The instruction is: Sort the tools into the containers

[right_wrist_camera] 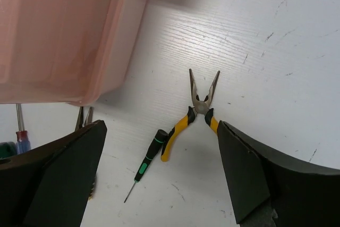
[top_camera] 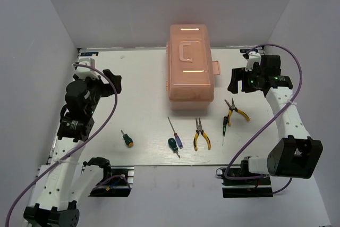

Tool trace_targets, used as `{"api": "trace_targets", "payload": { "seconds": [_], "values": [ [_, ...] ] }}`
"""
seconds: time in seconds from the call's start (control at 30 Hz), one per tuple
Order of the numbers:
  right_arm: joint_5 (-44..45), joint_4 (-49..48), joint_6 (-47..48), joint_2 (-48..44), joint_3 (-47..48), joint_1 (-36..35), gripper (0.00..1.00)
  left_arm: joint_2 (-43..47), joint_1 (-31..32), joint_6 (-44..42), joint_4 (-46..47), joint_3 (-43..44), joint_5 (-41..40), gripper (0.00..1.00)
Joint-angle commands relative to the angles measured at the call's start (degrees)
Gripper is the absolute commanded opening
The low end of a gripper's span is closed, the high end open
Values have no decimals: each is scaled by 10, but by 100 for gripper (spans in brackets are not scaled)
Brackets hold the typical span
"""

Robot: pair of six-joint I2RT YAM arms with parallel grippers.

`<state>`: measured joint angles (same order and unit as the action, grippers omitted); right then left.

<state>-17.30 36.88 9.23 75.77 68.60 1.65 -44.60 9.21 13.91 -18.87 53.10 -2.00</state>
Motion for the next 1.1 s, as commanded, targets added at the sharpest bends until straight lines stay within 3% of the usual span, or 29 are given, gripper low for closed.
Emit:
{"api": "trace_targets", "payload": {
  "seconds": [0.0,0.27,0.3,0.33,0.4,0.43,0.53,0.6,0.63,0.67,0.7,0.73,0.77,0.83,0.93,1.07],
  "values": [
    [8,-5,-14,-12,22,1,91,-38,-1,25,-45,7,47,100],
    [-29,-23,17,-22,18,2,91,-92,-1,37,-38,24,123,100],
    [-99,-16,78,-22,24,2,89,-92,-1,37,-28,24,140,86],
    [-134,6,104,-21,29,1,53,-101,-1,37,-21,24,153,69],
    [-207,-15,94,0,56,-9,0,-128,-1,42,-9,24,179,26],
    [-225,-29,65,11,71,-13,0,-140,-1,42,-2,30,186,0],
    [-224,-22,13,110,231,-86,0,-194,6,52,4,48,245,0],
    [-209,-28,4,147,263,-109,0,-218,6,52,11,61,265,4],
    [-199,-30,-20,160,279,-118,9,-237,6,52,11,67,270,32],
    [-201,-31,-35,186,335,-142,45,-244,6,52,11,75,280,47],
    [-200,-34,-50,200,348,-150,59,-250,6,52,11,75,285,59],
    [-199,-44,-114,244,382,-158,63,-250,6,52,11,81,291,72],
    [-196,-57,-139,259,412,-163,68,-257,6,58,11,81,291,75],
    [-202,-77,-237,321,450,-176,65,-262,6,58,30,81,306,77],
    [-181,-115,-301,374,495,-195,52,-284,6,70,43,86,327,77],
    [-136,-132,-334,416,540,-212,57,-296,6,81,59,86,334,77]
  ]
}}
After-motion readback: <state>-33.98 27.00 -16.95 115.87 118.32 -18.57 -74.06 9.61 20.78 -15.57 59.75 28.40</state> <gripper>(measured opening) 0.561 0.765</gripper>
